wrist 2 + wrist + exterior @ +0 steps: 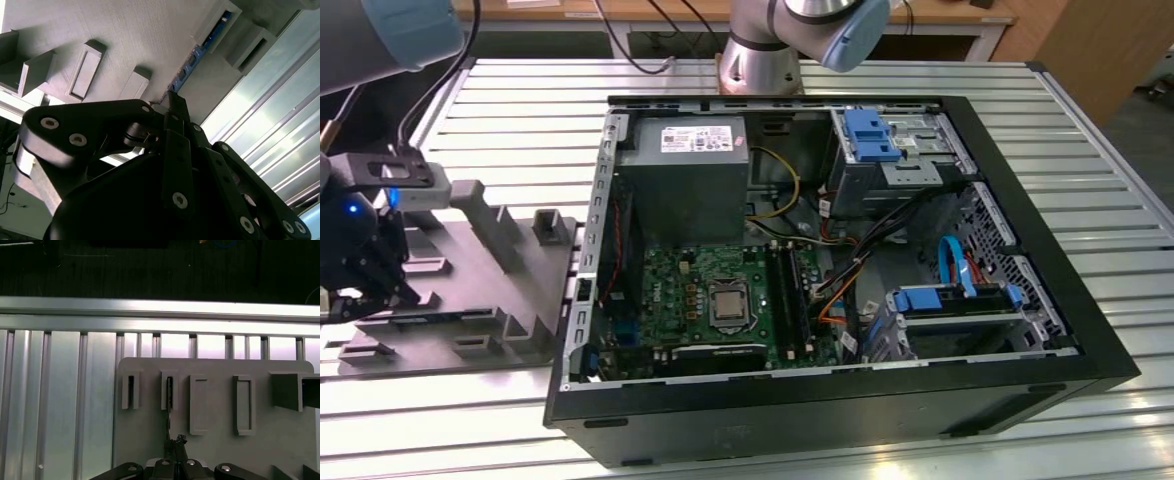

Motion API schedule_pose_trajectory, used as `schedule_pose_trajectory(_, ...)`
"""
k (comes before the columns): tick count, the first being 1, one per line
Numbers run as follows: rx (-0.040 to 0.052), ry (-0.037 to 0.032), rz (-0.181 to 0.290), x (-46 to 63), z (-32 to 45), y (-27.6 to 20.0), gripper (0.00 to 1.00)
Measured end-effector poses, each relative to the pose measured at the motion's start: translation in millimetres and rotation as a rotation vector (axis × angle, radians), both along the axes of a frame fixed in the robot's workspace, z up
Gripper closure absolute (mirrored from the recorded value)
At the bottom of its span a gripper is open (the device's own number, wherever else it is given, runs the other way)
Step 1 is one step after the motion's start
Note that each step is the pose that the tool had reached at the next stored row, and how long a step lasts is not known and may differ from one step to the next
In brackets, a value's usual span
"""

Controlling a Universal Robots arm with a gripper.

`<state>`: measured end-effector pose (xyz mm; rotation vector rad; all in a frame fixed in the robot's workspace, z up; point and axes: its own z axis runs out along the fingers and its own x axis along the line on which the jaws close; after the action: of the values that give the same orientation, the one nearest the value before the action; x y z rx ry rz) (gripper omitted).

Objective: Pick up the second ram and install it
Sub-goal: 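Pick up the second ram and move it above second insertion slot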

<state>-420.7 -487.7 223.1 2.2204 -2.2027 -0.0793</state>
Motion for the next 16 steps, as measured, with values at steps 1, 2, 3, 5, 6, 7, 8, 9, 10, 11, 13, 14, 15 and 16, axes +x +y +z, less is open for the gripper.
schedule_pose_trajectory(1, 0.0000, 0.0000, 0.000, -0.1, -0.5, -0.4, 0.90)
schedule_pose_trajectory(2, 0.0002, -0.0002, 0.000, 0.0, -1.3, -0.7, 0.90)
schedule_pose_trajectory(3, 0.0001, -0.0002, 0.000, -0.1, -1.9, -1.1, 0.90)
schedule_pose_trajectory(5, 0.0000, 0.0000, 0.000, -0.2, -3.3, -1.6, 0.90)
schedule_pose_trajectory(6, 0.0000, 0.0000, 0.000, -0.2, -4.0, -1.8, 0.90)
schedule_pose_trajectory(7, 0.0000, 0.0001, 0.000, -0.3, -4.8, -2.0, 0.90)
schedule_pose_trajectory(8, -0.0001, 0.0001, 0.000, -0.3, -5.5, -2.2, 0.90)
schedule_pose_trajectory(9, -0.0001, 0.0001, 0.000, -0.3, -6.0, -2.3, 0.90)
schedule_pose_trajectory(10, 0.0001, -0.0001, 0.000, -0.2, -6.6, -2.6, 0.90)
schedule_pose_trajectory(11, 0.0001, -0.0002, 0.000, -0.2, -7.1, -2.9, 0.90)
schedule_pose_trajectory(13, 0.0001, -0.0001, 0.000, -0.2, -7.5, -3.1, 0.90)
schedule_pose_trajectory(14, 0.0000, 0.0001, 0.000, -0.3, -7.7, -3.5, 0.90)
schedule_pose_trajectory(15, -0.0001, 0.0001, 0.000, -0.2, -7.9, -4.0, 0.90)
schedule_pose_trajectory(16, 0.0000, 0.0001, 0.000, -0.2, -8.1, -4.3, 0.90)
